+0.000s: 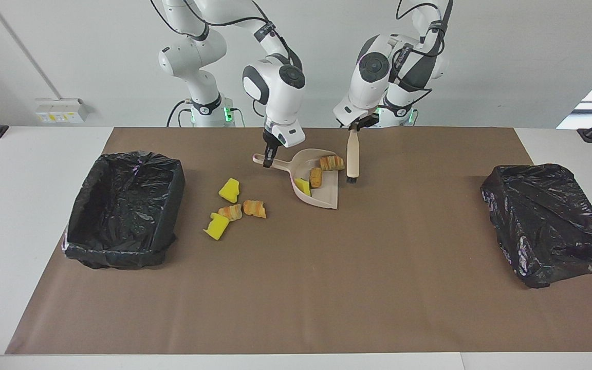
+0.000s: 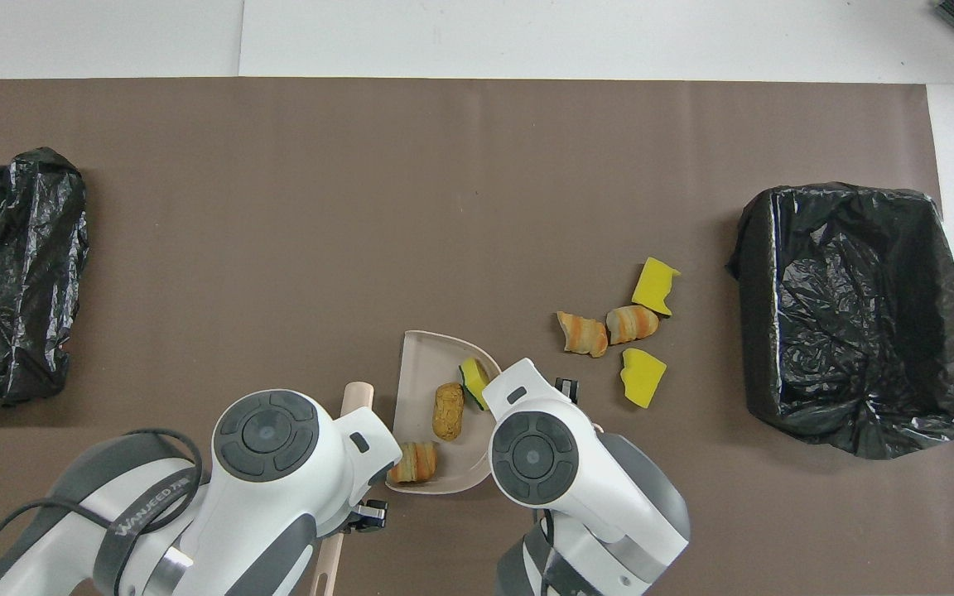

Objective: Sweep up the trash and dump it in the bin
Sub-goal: 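Sweep the bread and sponge bits into the dustpan with the left gripper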

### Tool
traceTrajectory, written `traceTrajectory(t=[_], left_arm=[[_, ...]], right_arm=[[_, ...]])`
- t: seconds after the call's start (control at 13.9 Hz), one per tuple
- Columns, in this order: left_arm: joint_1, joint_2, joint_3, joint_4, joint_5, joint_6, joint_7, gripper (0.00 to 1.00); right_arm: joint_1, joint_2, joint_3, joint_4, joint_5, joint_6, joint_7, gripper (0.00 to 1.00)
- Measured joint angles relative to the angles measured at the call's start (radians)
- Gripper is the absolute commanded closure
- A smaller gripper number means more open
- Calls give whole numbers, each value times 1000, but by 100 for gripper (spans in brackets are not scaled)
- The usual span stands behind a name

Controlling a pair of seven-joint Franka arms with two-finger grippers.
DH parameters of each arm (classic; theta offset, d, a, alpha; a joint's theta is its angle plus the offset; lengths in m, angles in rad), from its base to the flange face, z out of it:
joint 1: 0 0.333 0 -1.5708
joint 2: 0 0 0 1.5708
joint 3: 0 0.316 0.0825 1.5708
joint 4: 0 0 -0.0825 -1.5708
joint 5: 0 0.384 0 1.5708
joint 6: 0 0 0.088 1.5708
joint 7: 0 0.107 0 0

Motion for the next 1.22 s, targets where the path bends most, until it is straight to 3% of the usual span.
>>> traceTrajectory(t=[0.22,0.5,0.86,1.22], left_arm=[[-7,-52,-20,-68,0,20,-113,100],[-90,-48,-29,-91,-6,105,-262,100],[-161,9,-35,-91,-94,282,-300,100],[-162,65,-33,-4,-106,245,-291,100]], right_arm=[[0,0,0,0,0,0,0,100],[0,0,0,0,0,0,0,100],[0,0,0,0,0,0,0,100],[0,0,0,0,0,0,0,100]])
